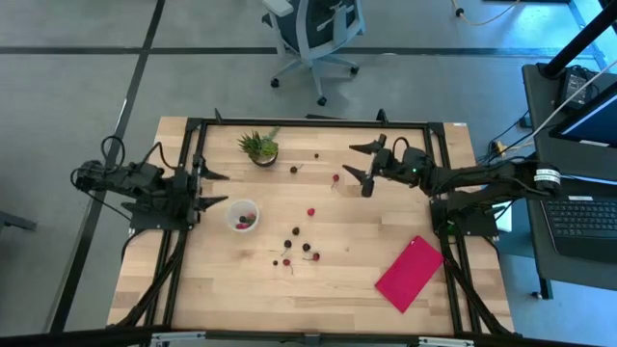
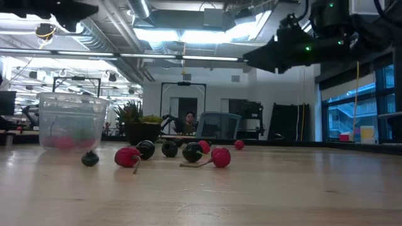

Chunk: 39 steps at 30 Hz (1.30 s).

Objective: Pick and placing Produce into tupperware
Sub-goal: Put the blueberry into the transparent container

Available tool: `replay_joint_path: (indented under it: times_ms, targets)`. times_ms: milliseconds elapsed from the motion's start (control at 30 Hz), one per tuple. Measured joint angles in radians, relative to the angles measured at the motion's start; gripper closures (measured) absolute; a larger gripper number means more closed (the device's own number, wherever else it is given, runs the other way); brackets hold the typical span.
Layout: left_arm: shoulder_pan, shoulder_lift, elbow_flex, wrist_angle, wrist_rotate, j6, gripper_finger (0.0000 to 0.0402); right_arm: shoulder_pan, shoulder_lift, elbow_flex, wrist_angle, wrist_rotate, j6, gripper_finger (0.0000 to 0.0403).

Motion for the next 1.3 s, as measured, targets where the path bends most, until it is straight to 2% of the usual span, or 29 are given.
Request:
replay_joint_path:
  times_ms: [67,167,267,467,633,833,1100,1300]
  targets:
    - [-0.001,0.035,0.03,-0.034,0.053,0.014,0.016,-0.002,-0.015,-0.017,-0.003,0.0,0.022,0.0089]
    - [0.0,0.15,0.093,-0.139,0.02,0.016,0.016,-0.003,-0.023,-0.029,-0.003,0.0,0.051,0.0089]
    - [0.0,0.311,0.168,-0.168,0.04,0.007,0.016,-0.003,-0.022,-0.03,-0.003,0.0,0.102,0.0089]
    - [-0.019,0.627,0.312,-0.196,0.198,-0.028,0.016,-0.001,-0.022,-0.03,-0.027,0.0,0.128,0.0089]
    - [-0.07,0.852,0.373,-0.226,0.207,-0.138,0.016,-0.001,-0.022,-0.03,-0.097,0.0,0.131,0.0089]
    - [-0.124,1.025,0.401,-0.194,0.206,-0.316,0.016,-0.001,-0.015,-0.03,-0.184,0.0,0.182,0.0089]
    - [-0.193,1.218,0.436,-0.025,0.203,-0.341,0.016,0.0,0.011,-0.03,-0.254,0.0,0.222,0.0089]
    - [-0.228,1.351,0.436,0.028,0.186,-0.463,0.016,0.015,0.072,-0.03,-0.251,0.0,0.236,0.0089]
